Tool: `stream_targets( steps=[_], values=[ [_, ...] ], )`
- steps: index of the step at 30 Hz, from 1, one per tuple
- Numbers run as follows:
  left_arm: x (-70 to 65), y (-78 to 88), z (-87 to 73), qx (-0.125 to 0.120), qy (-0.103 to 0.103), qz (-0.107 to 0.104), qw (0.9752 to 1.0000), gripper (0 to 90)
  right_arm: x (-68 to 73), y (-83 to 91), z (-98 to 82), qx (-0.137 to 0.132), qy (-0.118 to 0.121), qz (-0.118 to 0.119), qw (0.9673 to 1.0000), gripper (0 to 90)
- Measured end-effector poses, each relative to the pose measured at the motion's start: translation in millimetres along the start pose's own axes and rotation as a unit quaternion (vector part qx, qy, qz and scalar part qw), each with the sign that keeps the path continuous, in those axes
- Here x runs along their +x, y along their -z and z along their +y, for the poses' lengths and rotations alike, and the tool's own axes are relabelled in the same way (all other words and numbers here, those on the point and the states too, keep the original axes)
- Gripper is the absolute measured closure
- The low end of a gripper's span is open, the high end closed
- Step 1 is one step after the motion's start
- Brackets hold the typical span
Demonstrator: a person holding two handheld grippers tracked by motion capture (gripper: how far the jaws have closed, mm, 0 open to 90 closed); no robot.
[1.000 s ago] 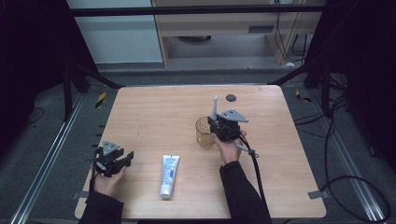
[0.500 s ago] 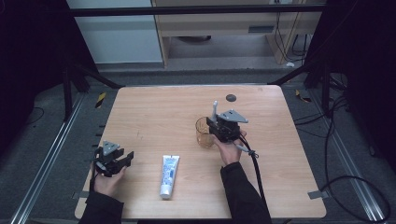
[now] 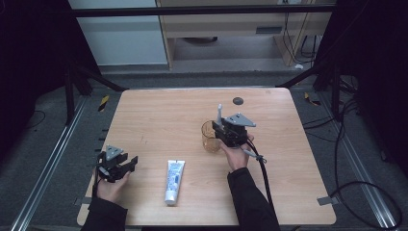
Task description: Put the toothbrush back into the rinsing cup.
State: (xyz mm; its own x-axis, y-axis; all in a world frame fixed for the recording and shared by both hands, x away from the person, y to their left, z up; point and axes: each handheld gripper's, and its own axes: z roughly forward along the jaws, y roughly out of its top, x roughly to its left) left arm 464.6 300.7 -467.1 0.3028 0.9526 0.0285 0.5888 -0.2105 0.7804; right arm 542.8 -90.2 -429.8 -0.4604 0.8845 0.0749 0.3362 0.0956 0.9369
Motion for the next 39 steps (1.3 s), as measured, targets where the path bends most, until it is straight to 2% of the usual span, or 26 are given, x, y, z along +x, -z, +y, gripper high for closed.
stream_targets(
  steps=[7, 11, 12, 13, 20, 23, 29, 36, 39],
  values=[
    [-0.2, 0.2, 0.0, 0.000, 0.000, 0.000, 1.0000, 53.7, 0.7, 2.1, 1.1, -0.002, -0.002, 0.002, 1.0000, 55.6],
    [-0.3, 0.4, 0.1, -0.001, 0.000, 0.000, 1.0000, 53.7, 2.9, 3.1, 1.1, 0.000, -0.001, 0.007, 1.0000, 50.3],
    [-0.3, 0.5, 0.1, -0.001, 0.001, 0.000, 1.0000, 53.7, 3.4, 3.5, 1.0, -0.001, 0.000, 0.007, 1.0000, 48.4],
    [-0.2, 0.7, 0.2, -0.001, 0.000, 0.000, 1.0000, 53.7, 3.9, 4.3, 1.3, -0.004, -0.002, 0.007, 1.0000, 42.2],
    [-1.0, 1.1, 0.4, -0.002, 0.001, -0.001, 1.0000, 53.7, 4.0, 11.2, 2.8, 0.007, -0.002, 0.009, 0.9999, 30.5],
    [-1.4, 1.3, 0.6, -0.002, 0.000, -0.002, 1.0000, 53.9, 1.7, 17.8, 4.1, 0.019, -0.005, 0.012, 0.9997, 26.8],
    [-2.7, 3.2, 1.3, -0.005, 0.001, -0.007, 1.0000, 55.5, -3.7, 37.6, 6.8, 0.022, -0.005, 0.013, 0.9997, 23.5],
    [-8.7, 4.7, 2.5, -0.003, -0.005, -0.027, 0.9996, 63.5, -16.1, 64.3, -0.7, 0.043, 0.007, 0.006, 0.9990, 23.4],
    [-11.4, 6.0, 3.1, 0.001, -0.012, -0.031, 0.9994, 67.0, -24.4, 75.2, -5.6, 0.048, 0.005, 0.001, 0.9988, 23.3]
  ],
)
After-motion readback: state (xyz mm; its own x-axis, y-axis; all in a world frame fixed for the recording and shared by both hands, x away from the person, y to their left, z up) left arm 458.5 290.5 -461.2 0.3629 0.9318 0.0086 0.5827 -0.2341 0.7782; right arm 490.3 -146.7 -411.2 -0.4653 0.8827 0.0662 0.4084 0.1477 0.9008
